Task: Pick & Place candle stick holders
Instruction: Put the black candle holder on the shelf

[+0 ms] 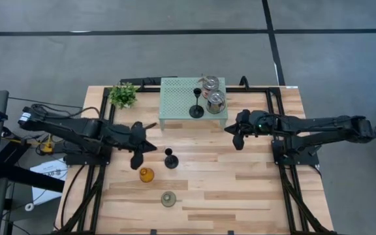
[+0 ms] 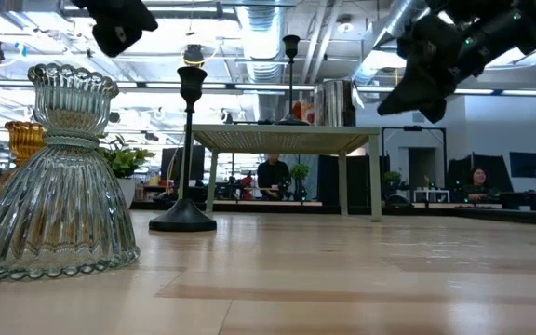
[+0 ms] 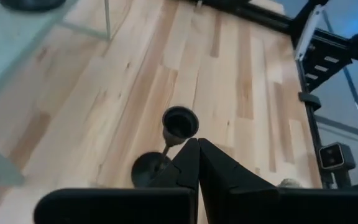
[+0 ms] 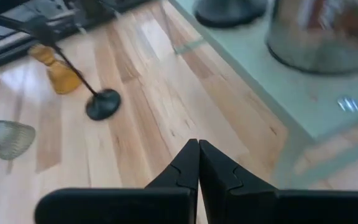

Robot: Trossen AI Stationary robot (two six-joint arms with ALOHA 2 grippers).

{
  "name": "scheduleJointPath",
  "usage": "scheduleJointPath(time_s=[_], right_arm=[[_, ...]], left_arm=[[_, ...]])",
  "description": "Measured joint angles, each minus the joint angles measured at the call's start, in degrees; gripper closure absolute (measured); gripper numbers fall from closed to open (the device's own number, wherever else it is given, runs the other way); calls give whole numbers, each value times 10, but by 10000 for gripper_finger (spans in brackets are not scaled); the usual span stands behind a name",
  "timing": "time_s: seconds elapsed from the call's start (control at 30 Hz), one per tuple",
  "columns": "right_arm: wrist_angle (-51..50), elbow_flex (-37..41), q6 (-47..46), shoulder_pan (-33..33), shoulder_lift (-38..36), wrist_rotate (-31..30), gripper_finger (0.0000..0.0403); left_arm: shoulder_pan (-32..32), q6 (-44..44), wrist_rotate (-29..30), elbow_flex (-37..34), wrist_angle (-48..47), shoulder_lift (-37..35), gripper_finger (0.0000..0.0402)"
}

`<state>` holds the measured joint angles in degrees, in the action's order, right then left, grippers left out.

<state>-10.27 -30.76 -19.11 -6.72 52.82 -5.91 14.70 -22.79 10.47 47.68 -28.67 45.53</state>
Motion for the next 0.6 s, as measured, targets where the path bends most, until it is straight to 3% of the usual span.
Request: scheduleJointPath(time_s=[0.23,0.6], right_arm=[[-12,0,-19,1,0,-1,403],[-13,0,-20,1,0,-1,403]], left_arm=[[0,-1,3,0,32,65,389],[-60,-19,30,28,35,47,336]])
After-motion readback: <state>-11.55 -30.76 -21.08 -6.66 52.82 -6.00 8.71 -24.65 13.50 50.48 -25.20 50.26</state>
